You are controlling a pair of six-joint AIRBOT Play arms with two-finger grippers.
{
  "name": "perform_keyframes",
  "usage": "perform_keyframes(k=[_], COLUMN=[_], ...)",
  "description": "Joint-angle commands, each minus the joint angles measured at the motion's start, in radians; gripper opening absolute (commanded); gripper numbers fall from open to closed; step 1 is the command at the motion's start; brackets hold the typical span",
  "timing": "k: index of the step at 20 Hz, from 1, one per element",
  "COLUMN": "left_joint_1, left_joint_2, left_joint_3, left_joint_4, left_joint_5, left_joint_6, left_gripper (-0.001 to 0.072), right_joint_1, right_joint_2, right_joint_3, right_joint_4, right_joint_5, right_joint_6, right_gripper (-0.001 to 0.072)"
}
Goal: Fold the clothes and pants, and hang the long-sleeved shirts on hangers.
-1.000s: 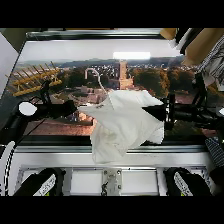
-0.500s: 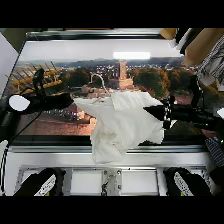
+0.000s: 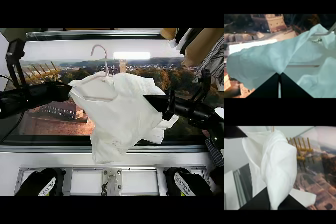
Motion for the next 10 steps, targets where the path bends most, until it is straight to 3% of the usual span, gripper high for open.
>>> perform_keyframes(k=[1,10], left_joint_1=[-0.092,-0.355], left_joint_2=[-0.010,-0.098], left_joint_3=[0.121,0.300], left_joint_4=[0.125,0.365], left_joint_5=[-0.032,-0.129], left_joint_6=[-0.072,-0.169], left_gripper=[0.0012,0.0013], right_joint_1=[0.045,0.068], right_joint_2=[-0.002,0.002], right_joint_3=[0.003,0.005], right_joint_4=[0.105,0.224], right_joint_5=[0.024,0.014], right_joint_6=[-0.026,-0.042], right_gripper=[0.0008,0.0009])
